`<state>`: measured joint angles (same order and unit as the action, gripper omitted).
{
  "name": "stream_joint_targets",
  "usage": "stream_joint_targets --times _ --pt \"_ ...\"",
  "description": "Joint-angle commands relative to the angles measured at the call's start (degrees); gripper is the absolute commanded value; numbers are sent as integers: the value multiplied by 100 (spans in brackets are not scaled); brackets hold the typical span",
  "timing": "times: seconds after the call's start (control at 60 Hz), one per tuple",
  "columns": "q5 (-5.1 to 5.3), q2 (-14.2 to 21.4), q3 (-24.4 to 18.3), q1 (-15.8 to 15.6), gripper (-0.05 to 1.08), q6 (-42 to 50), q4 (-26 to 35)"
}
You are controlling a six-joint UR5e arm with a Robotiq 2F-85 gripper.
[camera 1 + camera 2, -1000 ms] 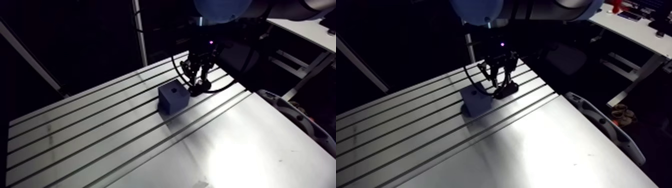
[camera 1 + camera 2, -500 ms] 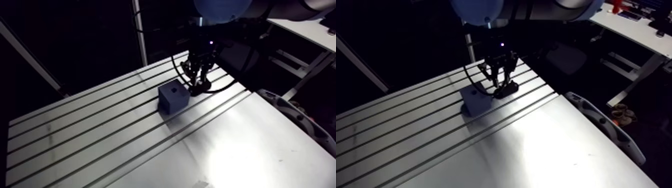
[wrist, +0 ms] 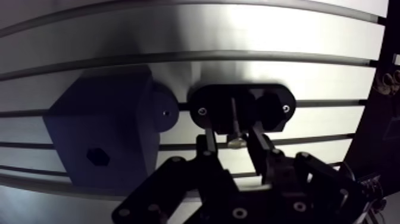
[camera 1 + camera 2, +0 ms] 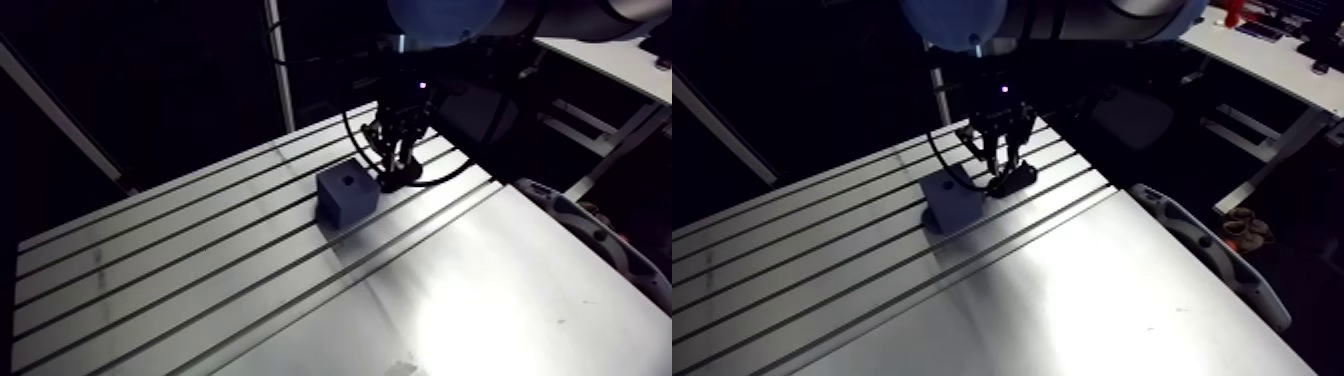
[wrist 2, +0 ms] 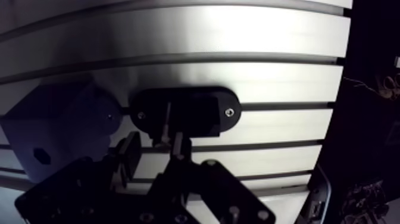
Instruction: Pick up the M10 bolt and insert it into the hex recess until seated.
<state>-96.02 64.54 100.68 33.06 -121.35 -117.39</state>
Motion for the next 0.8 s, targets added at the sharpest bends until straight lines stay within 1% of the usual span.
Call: stream_joint_targets --times 0.017,0.383,0.8 --pt "-9 8 0 0 59 -8 0" --pt "-10 10 0 0 60 -8 9" --pt "-18 10 0 0 64 -17 9"
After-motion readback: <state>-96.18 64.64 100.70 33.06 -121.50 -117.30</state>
